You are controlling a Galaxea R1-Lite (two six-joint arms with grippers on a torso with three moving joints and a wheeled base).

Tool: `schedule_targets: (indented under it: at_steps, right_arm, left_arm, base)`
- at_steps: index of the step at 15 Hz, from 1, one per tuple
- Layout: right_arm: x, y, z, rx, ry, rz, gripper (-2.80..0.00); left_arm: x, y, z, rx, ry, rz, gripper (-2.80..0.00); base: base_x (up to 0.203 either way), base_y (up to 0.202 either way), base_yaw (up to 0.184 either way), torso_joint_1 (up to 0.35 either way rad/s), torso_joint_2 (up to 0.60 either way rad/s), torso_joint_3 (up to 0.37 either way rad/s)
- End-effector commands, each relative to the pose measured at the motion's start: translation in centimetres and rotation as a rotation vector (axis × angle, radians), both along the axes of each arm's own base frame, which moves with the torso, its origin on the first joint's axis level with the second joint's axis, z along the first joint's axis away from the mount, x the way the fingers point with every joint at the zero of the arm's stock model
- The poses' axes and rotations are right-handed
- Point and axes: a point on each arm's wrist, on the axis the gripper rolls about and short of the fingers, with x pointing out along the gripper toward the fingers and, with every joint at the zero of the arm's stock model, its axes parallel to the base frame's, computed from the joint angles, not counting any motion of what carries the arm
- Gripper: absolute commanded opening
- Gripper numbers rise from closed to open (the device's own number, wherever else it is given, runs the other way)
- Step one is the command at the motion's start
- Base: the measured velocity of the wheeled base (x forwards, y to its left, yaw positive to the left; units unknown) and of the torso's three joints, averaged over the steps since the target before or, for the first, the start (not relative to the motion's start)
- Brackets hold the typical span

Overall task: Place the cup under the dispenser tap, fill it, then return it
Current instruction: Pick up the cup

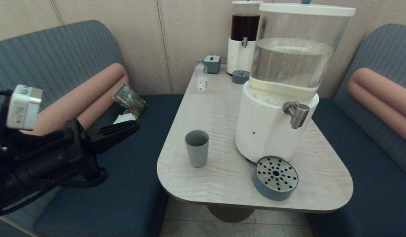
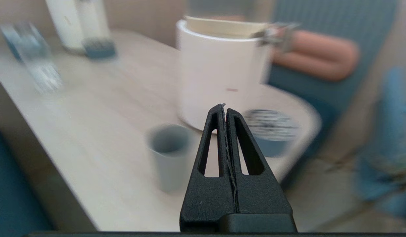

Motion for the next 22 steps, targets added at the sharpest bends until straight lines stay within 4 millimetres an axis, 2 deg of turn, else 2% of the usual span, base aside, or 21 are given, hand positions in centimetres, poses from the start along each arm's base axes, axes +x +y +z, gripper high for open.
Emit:
schedule_targets:
  at_steps: [1, 5, 6, 7, 9, 11, 14, 16, 19, 22]
  right_arm:
    - [0.0, 0.0, 0.0, 0.0, -0.001, -0.001, -2.8]
    - [0.0, 0.0, 0.0, 0.0, 0.0, -0.001, -2.8]
    - [0.0, 0.0, 0.0, 0.0, 0.001, -0.001, -2.8]
    - [0.0, 0.0, 0.0, 0.0, 0.0, 0.0, -2.8]
    - [0.0, 0.0, 0.0, 0.0, 0.0, 0.0, -2.8]
    - [0.0, 0.0, 0.0, 0.0, 0.001, -0.002, -2.8]
    - [0.0, 0.0, 0.0, 0.0, 0.0, -0.001, -2.8]
    - [0.0, 0.0, 0.0, 0.0, 0.001, -0.001, -2.8]
    - [0.0, 0.0, 0.0, 0.0, 0.0, 0.001, -2.8]
    - [0.0, 0.0, 0.0, 0.0, 0.0, -0.001, -2.8]
  left_arm:
    - [4.2, -0.3, -3.3, 0.036, 0.028, 0.007, -2.8]
    - [5.6, -0.4, -4.2, 0.059, 0.001, 0.012, -2.8]
    - [5.8, -0.4, -4.6, 0.061, 0.015, 0.01, -1.0]
    - [6.0, -0.4, -4.9, 0.062, 0.023, 0.01, 0.0]
    - [6.5, -0.4, -5.0, 0.06, 0.025, 0.009, 0.0]
    - [7.1, -0.5, -6.1, 0.07, 0.059, 0.002, 0.0]
    - [9.4, -0.8, -7.4, 0.092, 0.062, -0.046, 0.0]
    - [10.5, -1.0, -8.9, 0.106, 0.089, -0.084, 0.0]
    - [12.0, -1.2, -12.1, 0.129, 0.153, -0.141, 0.0]
    - [13.5, -1.5, -13.6, 0.141, 0.153, -0.188, 0.0]
  base:
    - [0.0, 0.0, 0.0, 0.0, 0.0, 0.0]
    - [0.0, 0.0, 0.0, 0.0, 0.0, 0.0]
    - [0.0, 0.0, 0.0, 0.0, 0.0, 0.0]
    - [0.0, 0.0, 0.0, 0.0, 0.0, 0.0]
    - [0.0, 0.0, 0.0, 0.0, 0.0, 0.0]
    - [0.0, 0.0, 0.0, 0.0, 0.0, 0.0]
    - [0.0, 0.0, 0.0, 0.0, 0.0, 0.0]
    - [0.0, 0.0, 0.0, 0.0, 0.0, 0.0]
    - [0.0, 0.0, 0.0, 0.0, 0.0, 0.0]
    - [0.0, 0.0, 0.0, 0.0, 0.0, 0.0]
